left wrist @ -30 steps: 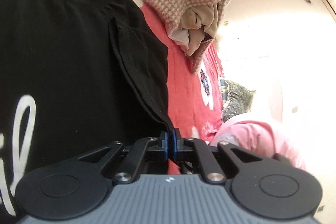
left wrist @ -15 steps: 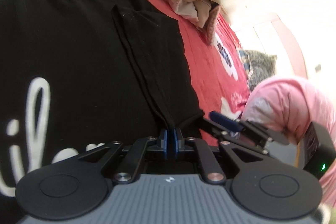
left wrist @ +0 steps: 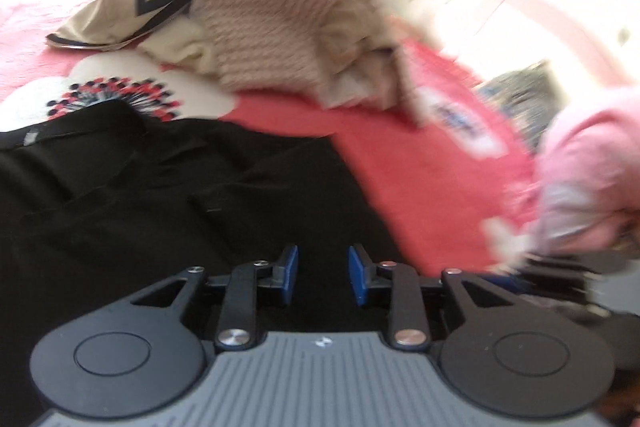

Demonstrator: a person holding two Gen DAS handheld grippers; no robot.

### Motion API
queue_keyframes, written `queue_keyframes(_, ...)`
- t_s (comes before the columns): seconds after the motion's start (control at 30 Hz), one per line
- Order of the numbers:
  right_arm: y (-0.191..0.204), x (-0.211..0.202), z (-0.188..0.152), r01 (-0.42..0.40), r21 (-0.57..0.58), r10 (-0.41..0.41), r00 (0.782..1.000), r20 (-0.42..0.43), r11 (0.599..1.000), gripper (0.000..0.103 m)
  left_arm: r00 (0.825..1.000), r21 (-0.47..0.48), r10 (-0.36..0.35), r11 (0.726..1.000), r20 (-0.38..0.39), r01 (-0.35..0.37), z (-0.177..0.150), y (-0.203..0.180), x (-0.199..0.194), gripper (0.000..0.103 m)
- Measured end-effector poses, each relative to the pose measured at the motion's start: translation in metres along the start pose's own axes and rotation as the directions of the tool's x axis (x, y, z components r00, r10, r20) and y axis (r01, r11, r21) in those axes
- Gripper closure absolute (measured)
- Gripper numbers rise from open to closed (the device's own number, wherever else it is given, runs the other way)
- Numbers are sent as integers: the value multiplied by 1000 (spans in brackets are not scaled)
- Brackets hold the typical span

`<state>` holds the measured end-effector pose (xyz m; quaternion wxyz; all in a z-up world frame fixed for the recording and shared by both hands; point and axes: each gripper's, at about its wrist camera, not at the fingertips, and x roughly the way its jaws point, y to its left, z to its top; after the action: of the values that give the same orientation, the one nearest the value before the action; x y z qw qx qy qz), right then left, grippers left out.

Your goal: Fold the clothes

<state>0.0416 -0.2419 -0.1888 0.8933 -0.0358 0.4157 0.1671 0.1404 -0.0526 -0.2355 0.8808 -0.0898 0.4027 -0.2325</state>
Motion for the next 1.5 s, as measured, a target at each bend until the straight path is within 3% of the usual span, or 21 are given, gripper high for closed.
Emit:
queue_keyframes(0.07, -1, 1, 1, -20, 22, 20, 1000, 4, 1000, 82, 1000, -19, -10, 1000, 11, 10, 0, 5, -4, 86)
queue_keyframes(0.17, -1, 2, -1, -26, 26, 25, 1000, 11, 999, 82, 999, -34, -31, 999, 37, 32, 4, 9, -15, 76)
queue_keyframes(0.2, -1, 1, -2, -26, 25, 25, 1000, 14, 999, 82, 998, -10, -39, 999, 59, 40, 7, 5, -17, 69)
queue_keyframes(0.27, -1, 1, -3, -25, 24, 25, 1000, 19, 999, 82, 994, 51, -66, 997, 91, 61, 17, -6, -16, 66)
queue_keyframes(0.4, 0, 1, -6, -25, 20, 25, 999, 29, 999, 82, 994, 107, -90, 991, 59, 83, 38, -22, 21, 63)
queue_keyframes(0.5, 1, 0, -8, -25, 18, 25, 999, 36, 1000, 82, 1000, 69, -13, 998, 24, 11, 46, -15, 58, 67)
queue_keyframes(0.53, 1, 0, -8, -25, 17, 24, 999, 39, 1000, 82, 1000, 39, -4, 999, 21, 3, 48, -11, 64, 73)
queue_keyframes(0.57, 1, 0, -9, -25, 17, 24, 999, 41, 1000, 82, 1000, -2, -9, 1000, 23, 9, 51, -6, 65, 73)
queue_keyframes(0.63, 5, -3, -8, -17, 11, 16, 998, 53, 1000, 82, 1000, -72, -20, 997, 17, 21, 56, 0, 58, 64)
queue_keyframes(0.77, 15, -10, -4, 7, -4, -7, 997, 83, 1000, 82, 999, -37, 0, 999, 40, 2, 65, 2, 8, 59)
queue_keyframes(0.97, 31, -21, 3, 43, -24, -40, 991, 128, 999, 81, 991, 31, 50, 998, 123, -54, 79, 27, -102, 51)
queue_keyframes(1.07, 40, -24, 6, 58, -37, -52, 988, 144, 998, 81, 981, -62, 85, 995, 173, -76, 81, 51, -164, 50)
queue_keyframes(1.13, 51, -15, 6, 62, -72, -54, 993, 106, 995, 81, 976, -148, 102, 986, 193, -74, 82, 71, -205, 50)
queue_keyframes(1.2, 59, -5, 3, 73, -100, -69, 997, 40, 992, 82, 963, -195, 141, 976, 231, -96, 83, 89, -249, 50)
queue_keyframes(1.27, 66, -8, 2, 86, -113, -83, 996, 31, 990, 82, 940, -218, 199, 966, 276, -140, 84, 104, -294, 48)
queue_keyframes(1.5, 86, -53, 3, 69, -115, -59, 994, 93, 991, 81, 828, -269, 427, 899, 363, -346, 70, 140, -421, 43)
